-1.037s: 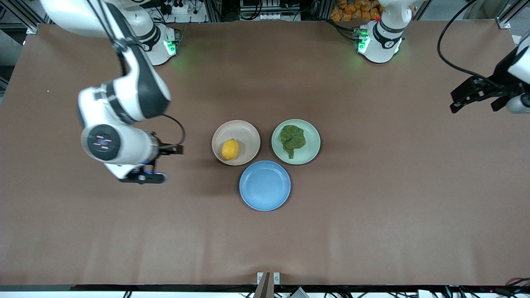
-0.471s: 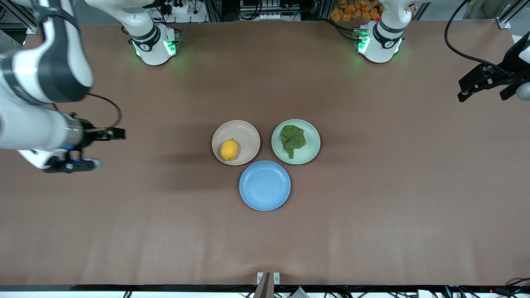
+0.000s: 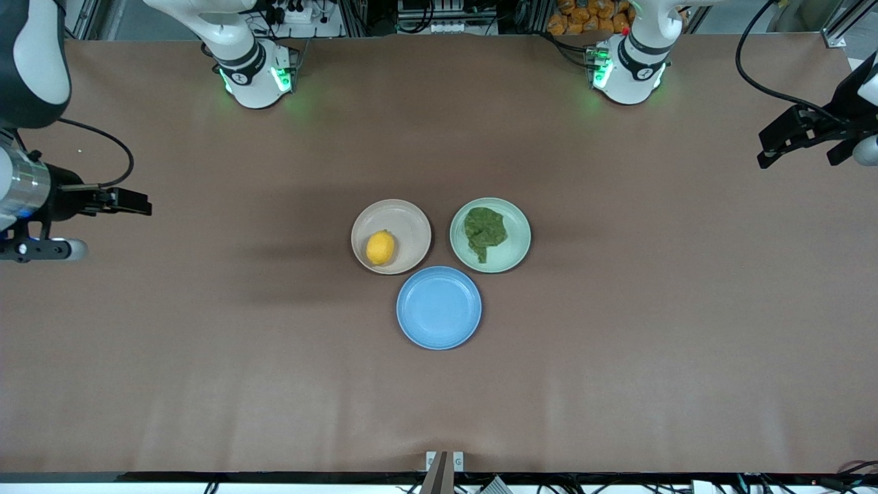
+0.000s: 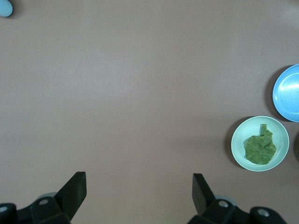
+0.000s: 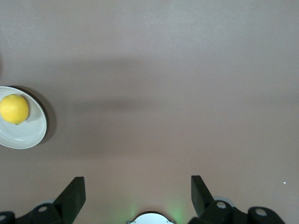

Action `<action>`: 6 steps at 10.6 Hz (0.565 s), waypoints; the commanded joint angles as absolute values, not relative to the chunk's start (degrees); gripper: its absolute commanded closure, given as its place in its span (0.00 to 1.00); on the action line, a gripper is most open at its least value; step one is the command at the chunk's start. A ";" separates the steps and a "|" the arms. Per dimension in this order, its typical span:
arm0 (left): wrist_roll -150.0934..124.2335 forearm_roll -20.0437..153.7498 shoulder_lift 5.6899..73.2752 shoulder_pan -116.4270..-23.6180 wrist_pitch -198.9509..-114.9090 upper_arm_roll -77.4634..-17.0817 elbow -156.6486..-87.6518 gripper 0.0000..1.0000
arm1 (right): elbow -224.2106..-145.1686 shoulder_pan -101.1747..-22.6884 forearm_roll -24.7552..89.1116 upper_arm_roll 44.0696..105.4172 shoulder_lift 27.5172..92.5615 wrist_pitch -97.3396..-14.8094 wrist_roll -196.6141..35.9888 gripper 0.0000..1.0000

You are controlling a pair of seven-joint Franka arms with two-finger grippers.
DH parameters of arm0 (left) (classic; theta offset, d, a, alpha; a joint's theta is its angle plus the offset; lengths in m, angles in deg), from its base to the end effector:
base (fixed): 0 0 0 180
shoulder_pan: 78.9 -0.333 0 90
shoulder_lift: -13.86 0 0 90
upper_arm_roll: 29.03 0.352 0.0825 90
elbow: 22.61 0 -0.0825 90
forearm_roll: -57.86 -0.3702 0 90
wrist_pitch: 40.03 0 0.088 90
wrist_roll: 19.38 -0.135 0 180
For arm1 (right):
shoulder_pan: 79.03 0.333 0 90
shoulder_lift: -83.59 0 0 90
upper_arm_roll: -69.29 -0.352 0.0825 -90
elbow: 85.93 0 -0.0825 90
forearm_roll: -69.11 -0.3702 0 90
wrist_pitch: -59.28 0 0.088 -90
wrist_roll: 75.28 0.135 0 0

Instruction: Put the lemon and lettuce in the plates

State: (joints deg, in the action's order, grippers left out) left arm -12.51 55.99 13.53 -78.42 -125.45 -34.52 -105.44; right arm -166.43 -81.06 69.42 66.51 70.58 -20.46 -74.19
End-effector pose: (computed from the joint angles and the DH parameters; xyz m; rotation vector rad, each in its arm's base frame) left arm 0.5291 -0.0509 0.6853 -3.1132 -0.0298 -0.0846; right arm 0.5875 0.0036 0.5651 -3.1172 0.0096 0.3761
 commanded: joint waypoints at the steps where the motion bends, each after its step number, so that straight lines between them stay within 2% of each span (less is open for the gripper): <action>1: -13.93 57.42 12.89 -78.02 -125.11 -33.78 -106.02 0.00 | -167.58 -84.03 70.34 65.87 73.92 -19.47 -74.84 0.00; 4: -13.76 57.33 13.16 -78.37 -125.11 -33.61 -105.76 0.00 | -167.67 -86.32 70.43 66.56 75.75 -18.15 -81.24 0.00; 6: -13.84 57.16 13.33 -78.46 -125.11 -33.52 -105.76 0.00 | -168.37 -85.01 70.34 68.67 76.29 -18.59 -81.26 0.00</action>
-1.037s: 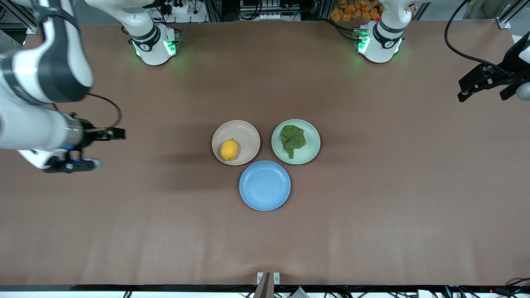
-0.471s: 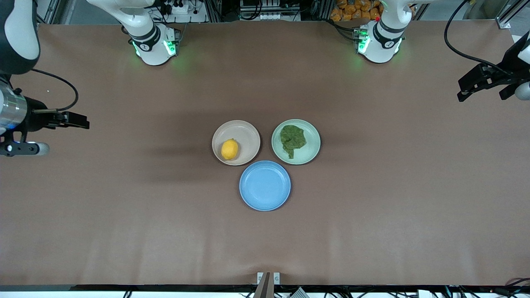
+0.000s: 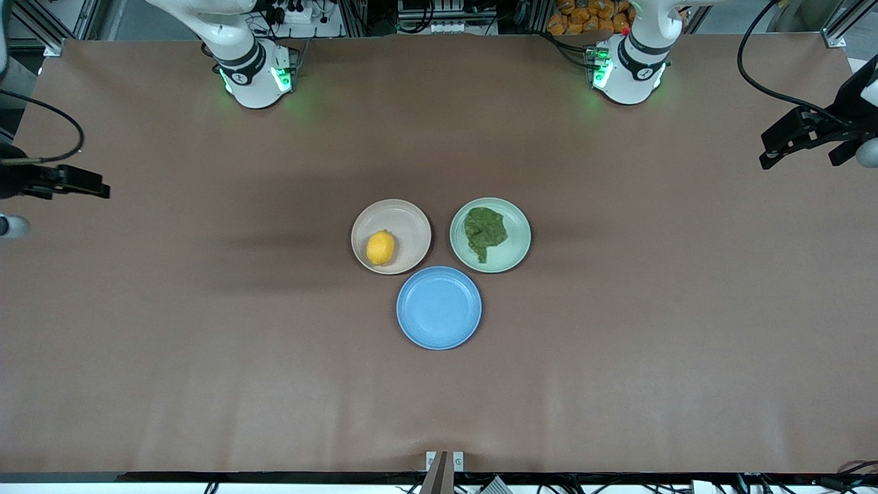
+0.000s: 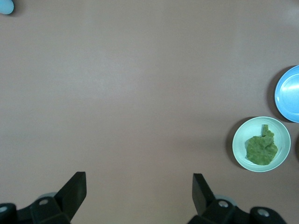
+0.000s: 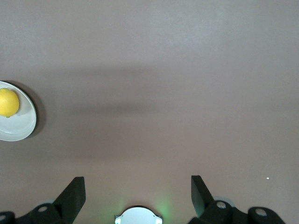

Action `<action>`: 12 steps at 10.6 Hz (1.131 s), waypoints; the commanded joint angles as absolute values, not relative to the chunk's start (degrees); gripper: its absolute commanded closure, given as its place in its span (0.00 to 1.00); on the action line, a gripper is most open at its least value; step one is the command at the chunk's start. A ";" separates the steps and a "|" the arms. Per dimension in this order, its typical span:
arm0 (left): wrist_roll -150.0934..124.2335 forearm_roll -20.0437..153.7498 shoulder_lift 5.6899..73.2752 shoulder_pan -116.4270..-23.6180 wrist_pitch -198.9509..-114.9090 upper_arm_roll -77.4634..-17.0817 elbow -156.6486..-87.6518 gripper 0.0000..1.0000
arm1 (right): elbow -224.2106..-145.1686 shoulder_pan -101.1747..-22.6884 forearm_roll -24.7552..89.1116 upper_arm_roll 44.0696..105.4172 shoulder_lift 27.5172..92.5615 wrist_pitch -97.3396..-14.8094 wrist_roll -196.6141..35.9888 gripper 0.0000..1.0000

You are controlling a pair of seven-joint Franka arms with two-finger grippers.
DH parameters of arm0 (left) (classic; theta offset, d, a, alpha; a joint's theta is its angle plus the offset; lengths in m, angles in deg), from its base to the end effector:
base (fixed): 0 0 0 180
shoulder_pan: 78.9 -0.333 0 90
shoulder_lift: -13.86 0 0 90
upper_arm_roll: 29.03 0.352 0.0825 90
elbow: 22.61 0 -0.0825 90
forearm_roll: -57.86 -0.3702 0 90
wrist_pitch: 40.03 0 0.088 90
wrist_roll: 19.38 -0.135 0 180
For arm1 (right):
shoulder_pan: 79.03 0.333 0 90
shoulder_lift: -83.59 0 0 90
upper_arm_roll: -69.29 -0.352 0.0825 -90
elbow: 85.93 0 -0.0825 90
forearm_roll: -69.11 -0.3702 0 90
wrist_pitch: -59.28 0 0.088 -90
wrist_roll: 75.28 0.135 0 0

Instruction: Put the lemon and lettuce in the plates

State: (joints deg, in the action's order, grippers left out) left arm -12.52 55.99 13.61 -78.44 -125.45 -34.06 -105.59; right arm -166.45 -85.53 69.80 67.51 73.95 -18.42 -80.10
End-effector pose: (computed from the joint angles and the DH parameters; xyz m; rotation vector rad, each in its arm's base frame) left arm 0.5300 -0.0464 0.6834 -3.1127 -0.0424 -0.0781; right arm 0.5653 -0.0501 0.5969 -3.1118 -0.0009 0.3393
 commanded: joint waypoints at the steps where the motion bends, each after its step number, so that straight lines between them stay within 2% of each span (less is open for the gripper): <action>1: -13.93 57.42 13.42 -78.54 -125.11 -33.52 -105.76 0.00 | -169.24 -84.66 70.34 68.77 76.82 -20.59 -81.26 0.00; 3: -13.93 57.42 13.68 -78.46 -125.11 -33.60 -105.76 0.00 | -174.75 -84.13 70.34 69.46 80.23 -28.05 -81.17 0.00; 4: -13.93 57.42 13.95 -78.46 -125.11 -33.52 -105.76 0.00 | -175.83 -84.13 70.26 69.56 80.86 -28.86 -81.26 0.00; 12: -13.76 56.98 14.65 -78.54 -125.02 -33.52 -105.85 0.00 | -173.38 -83.95 70.17 70.17 80.60 -26.41 -81.08 0.00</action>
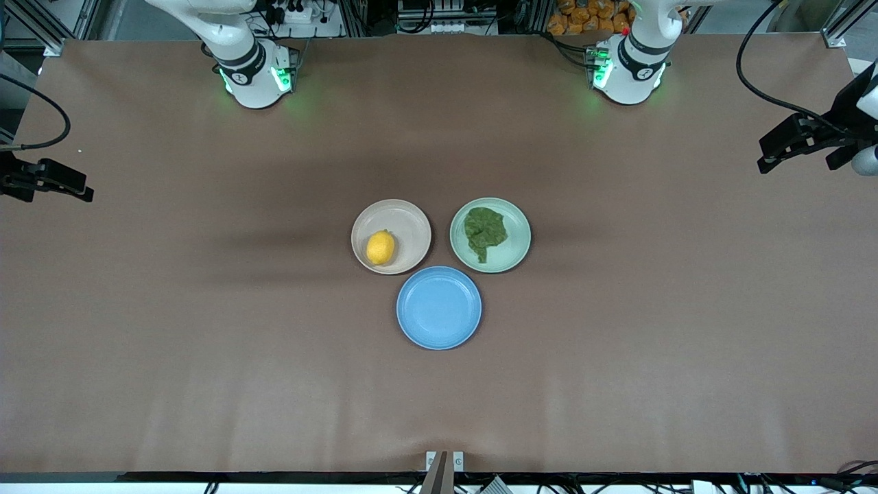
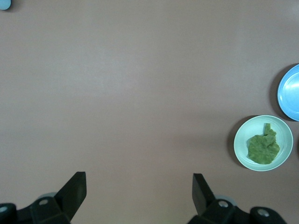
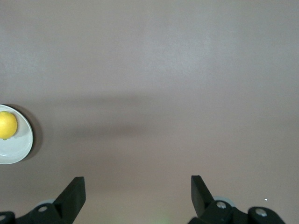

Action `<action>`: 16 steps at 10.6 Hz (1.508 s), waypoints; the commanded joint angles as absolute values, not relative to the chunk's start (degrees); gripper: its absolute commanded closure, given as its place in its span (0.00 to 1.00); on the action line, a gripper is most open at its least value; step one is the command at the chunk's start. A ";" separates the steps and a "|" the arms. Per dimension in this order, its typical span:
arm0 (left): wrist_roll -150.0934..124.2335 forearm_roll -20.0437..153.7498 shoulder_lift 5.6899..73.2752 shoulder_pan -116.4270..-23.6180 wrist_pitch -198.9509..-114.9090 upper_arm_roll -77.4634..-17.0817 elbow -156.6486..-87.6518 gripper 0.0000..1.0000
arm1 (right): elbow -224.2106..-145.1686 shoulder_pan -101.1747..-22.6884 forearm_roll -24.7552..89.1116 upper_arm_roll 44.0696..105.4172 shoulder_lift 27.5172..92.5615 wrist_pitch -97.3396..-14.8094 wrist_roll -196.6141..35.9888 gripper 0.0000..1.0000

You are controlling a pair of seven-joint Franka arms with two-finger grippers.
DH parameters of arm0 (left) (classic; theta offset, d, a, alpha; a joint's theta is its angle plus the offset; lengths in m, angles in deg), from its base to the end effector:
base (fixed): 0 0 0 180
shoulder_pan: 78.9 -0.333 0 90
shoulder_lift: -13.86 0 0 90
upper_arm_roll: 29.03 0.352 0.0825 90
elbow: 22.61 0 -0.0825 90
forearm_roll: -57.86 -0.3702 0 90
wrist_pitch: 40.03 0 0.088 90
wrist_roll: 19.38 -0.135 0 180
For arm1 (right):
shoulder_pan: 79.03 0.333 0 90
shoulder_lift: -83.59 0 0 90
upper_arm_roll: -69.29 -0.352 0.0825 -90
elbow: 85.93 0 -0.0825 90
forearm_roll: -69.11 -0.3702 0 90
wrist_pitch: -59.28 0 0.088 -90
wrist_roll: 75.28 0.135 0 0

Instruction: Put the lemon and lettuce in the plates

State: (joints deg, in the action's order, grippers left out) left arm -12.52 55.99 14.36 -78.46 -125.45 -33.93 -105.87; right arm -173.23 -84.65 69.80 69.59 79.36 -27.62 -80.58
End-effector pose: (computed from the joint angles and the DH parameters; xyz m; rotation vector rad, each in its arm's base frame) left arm 0.5346 -0.0451 0.6742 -3.1124 -0.0461 -0.0501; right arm 0.5542 -0.0590 0.6089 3.1345 -0.0172 -0.1280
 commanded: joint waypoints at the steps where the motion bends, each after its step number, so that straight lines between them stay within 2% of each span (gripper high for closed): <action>1: -13.76 56.72 14.74 -78.55 -125.02 -33.52 -106.11 0.00 | -173.38 -83.95 70.08 70.17 80.69 -26.24 -81.17 0.00; 7: -12.88 57.42 13.60 -78.55 -125.55 -33.61 -109.53 0.00 | -172.24 -84.04 69.46 70.09 79.46 -27.20 -81.08 0.00; 16: -13.75 56.63 14.30 -78.46 -125.55 -33.78 -108.75 0.00 | -172.24 -84.22 69.37 70.09 78.93 -29.05 -81.17 0.00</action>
